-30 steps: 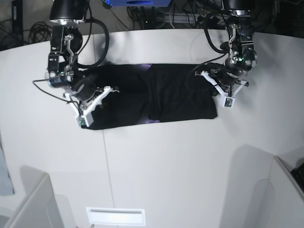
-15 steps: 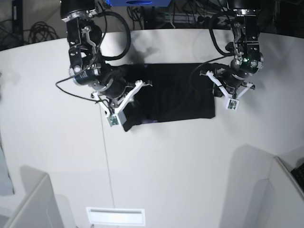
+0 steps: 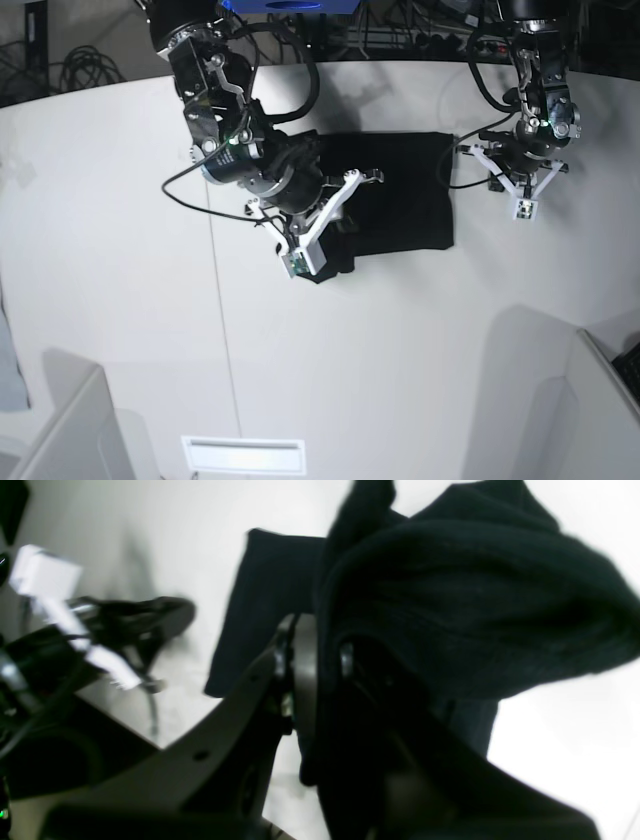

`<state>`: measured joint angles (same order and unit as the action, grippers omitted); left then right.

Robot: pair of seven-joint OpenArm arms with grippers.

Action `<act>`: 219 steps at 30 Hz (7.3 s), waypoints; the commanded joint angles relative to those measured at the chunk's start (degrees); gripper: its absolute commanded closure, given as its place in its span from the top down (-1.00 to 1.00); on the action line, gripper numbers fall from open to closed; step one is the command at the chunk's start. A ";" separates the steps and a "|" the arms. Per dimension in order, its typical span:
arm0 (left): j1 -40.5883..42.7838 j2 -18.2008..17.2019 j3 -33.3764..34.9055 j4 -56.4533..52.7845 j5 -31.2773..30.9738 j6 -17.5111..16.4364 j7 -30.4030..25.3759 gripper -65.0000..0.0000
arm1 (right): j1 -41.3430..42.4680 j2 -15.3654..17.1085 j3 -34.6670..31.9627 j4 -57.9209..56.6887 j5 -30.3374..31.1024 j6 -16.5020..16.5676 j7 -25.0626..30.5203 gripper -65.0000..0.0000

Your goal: Fold the T-shirt properly

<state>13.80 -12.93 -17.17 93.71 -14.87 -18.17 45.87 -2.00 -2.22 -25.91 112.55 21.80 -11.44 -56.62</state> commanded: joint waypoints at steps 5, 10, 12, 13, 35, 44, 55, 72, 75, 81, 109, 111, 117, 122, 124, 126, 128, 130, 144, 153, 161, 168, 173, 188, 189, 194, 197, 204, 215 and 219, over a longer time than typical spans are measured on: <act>-0.22 -0.48 -0.11 0.05 -0.12 -0.07 -0.28 -1.00 | 3.27 -0.55 -4.81 -1.48 0.40 -5.13 1.37 -1.00; 0.75 -0.74 -0.63 0.22 -0.12 -0.07 -0.28 -1.00 | 3.27 -1.43 -5.69 -1.65 0.40 -5.31 3.74 -1.00; 0.75 -0.74 -0.63 -0.04 -0.12 -0.07 -0.28 -1.00 | 3.27 -1.61 -5.78 -2.62 0.57 -5.31 4.01 -1.00; 0.75 -0.74 -0.63 -0.13 -0.12 -0.07 -0.28 -1.00 | 3.27 -2.13 -5.78 -3.06 0.57 -5.31 4.09 -1.00; 0.83 -0.13 -0.02 -0.22 -0.12 -0.07 -0.28 -1.00 | 6.18 -4.95 -11.93 -17.65 0.66 -5.22 15.70 -1.00; 0.83 -0.13 3.94 -0.22 -0.12 0.11 -0.28 -1.00 | 8.37 -5.12 -17.56 -20.38 0.75 -5.39 15.79 -1.00; 0.83 -0.13 3.41 -0.22 -0.12 0.11 -0.28 -1.00 | 9.16 -5.74 -17.56 -23.45 0.75 -5.39 17.46 -1.00; 4.26 1.72 -6.00 2.51 -0.55 -0.24 -0.28 -1.00 | 9.87 -5.83 -17.56 -26.97 0.75 -5.48 20.62 -1.00; 6.20 1.63 -8.63 4.00 -0.55 -0.33 -0.28 -1.00 | 9.87 -5.83 -17.56 -27.06 0.75 -5.48 20.62 -1.00; 7.78 1.72 -15.31 4.53 -0.55 -6.57 0.07 -1.00 | 9.87 -5.91 -17.56 -26.97 0.75 -5.48 20.71 -1.00; 7.60 1.63 -25.51 4.44 -0.55 -7.19 0.07 -1.00 | 27.27 -5.91 -42.88 -23.98 17.36 -4.87 24.49 0.42; 7.69 1.63 -26.48 4.44 -0.55 -7.19 0.07 -1.00 | 27.36 -3.80 -42.09 -19.23 17.27 -5.83 23.87 0.25; 7.87 1.63 -29.03 4.53 -0.55 -7.98 0.07 -1.00 | 24.55 1.38 -33.12 -10.09 17.27 -6.10 21.94 -1.00; 8.66 1.81 -29.64 5.06 -0.55 -13.78 0.16 -1.00 | 19.27 2.79 -25.74 -9.91 17.27 -6.10 21.76 -1.00; 8.83 1.90 -29.12 5.15 -0.64 -14.22 0.16 -1.00 | 17.96 4.28 -24.68 -9.83 17.27 -6.10 21.76 -1.00; 8.83 3.04 -29.03 6.02 -0.82 -14.31 0.16 -1.00 | 17.16 6.04 -24.51 -9.56 17.27 -6.10 22.03 -1.00; 8.92 4.71 -29.03 8.05 -2.84 -14.40 0.16 -1.00 | 16.73 7.80 -24.51 -9.48 17.27 -6.10 22.11 -1.00; 9.80 5.68 -29.03 10.24 -8.47 -15.19 0.16 -1.00 | 15.67 9.47 -24.24 -8.95 17.27 -6.10 22.20 -1.00; 6.81 8.49 -28.94 9.63 -34.14 -18.62 7.45 0.71 | -0.33 16.15 -5.34 -0.16 17.27 -6.10 22.11 -1.00; 1.54 9.02 -18.92 0.75 -34.05 -18.35 7.10 0.94 | -4.55 16.77 -5.25 -0.16 17.27 -6.10 22.11 -1.00; -2.42 8.84 -13.91 -6.55 -34.05 -12.64 6.92 0.94 | -5.96 18.44 -5.52 -0.16 17.27 -6.10 22.11 -1.00; -3.21 8.66 -13.03 -11.29 -33.96 -9.39 6.92 0.79 | -7.10 18.70 -5.17 -0.16 17.27 -6.10 22.20 -1.00; -3.82 7.79 -10.48 -12.44 -28.51 -9.03 6.92 -0.17 | -7.27 18.70 -5.17 -0.16 17.27 -6.10 22.20 -1.00; -4.70 3.83 -3.80 -12.35 -19.98 -9.03 7.45 -1.00 | -13.69 18.17 5.56 -0.16 17.54 -6.10 22.20 -1.00; -4.79 2.33 -1.78 -12.35 -19.98 -9.03 7.45 -1.00 | -14.22 18.17 6.79 -0.16 17.54 -6.10 22.20 -1.00; -6.73 -2.94 7.89 -12.44 -19.98 -9.03 7.28 -1.00 | -18.09 18.09 14.35 -0.16 17.71 -6.10 22.29 -1.00; -7.52 -4.79 11.06 -12.44 -19.98 -9.03 7.36 -1.00 | -20.02 16.42 18.04 -0.16 17.80 -6.10 22.29 -1.00; -15.69 -11.29 26.97 -12.44 -19.98 -9.03 7.36 -1.00 | -23.36 13.25 25.78 -0.16 17.80 -5.92 22.29 -1.00; -30.37 -12.96 51.76 -12.52 -11.02 -9.47 7.36 -1.00 | -27.49 8.86 36.33 -0.16 17.54 -5.92 22.29 -1.00; -33.63 -12.52 59.94 -12.44 -2.75 -9.47 7.01 -1.00 | -29.25 7.27 39.76 -0.16 17.54 -5.83 22.29 -1.00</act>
<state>-20.16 -25.06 42.24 81.89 -20.14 -27.99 49.93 -31.24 4.75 13.56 111.33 39.13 -17.76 -35.14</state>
